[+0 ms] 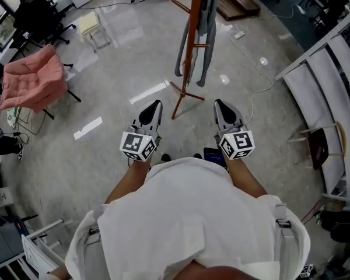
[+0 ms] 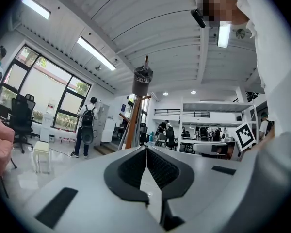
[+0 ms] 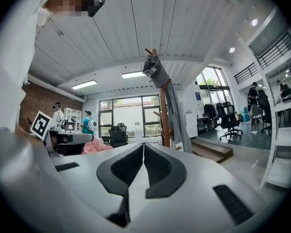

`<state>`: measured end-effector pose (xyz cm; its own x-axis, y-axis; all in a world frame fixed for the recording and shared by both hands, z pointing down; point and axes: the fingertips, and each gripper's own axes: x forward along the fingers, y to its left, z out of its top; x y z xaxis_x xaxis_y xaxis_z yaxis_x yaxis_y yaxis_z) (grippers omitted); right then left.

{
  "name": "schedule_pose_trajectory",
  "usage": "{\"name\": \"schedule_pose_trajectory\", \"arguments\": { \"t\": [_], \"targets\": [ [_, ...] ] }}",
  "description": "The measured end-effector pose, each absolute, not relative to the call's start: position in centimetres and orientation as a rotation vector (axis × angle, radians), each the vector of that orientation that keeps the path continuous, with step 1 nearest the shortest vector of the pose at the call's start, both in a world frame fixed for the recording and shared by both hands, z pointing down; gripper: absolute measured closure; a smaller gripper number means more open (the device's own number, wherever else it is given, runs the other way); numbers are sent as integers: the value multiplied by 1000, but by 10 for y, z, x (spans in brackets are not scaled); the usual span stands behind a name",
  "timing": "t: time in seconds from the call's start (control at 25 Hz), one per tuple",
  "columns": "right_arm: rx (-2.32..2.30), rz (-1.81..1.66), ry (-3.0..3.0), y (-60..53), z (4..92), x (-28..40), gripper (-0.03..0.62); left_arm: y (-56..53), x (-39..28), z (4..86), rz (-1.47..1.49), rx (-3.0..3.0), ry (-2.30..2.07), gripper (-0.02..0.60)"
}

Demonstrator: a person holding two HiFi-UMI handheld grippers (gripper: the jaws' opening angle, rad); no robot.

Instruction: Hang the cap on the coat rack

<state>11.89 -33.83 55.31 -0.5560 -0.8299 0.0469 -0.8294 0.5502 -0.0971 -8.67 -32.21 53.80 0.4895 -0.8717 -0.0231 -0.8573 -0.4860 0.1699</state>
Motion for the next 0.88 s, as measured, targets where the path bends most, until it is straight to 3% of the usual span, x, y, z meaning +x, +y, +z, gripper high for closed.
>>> {"name": "schedule_pose_trajectory", "arguments": {
  "t": [0.88],
  "targets": [
    [-1486, -184, 2749, -340, 551, 133, 568, -325, -83, 534, -188, 2602, -1424, 561]
  ]
}}
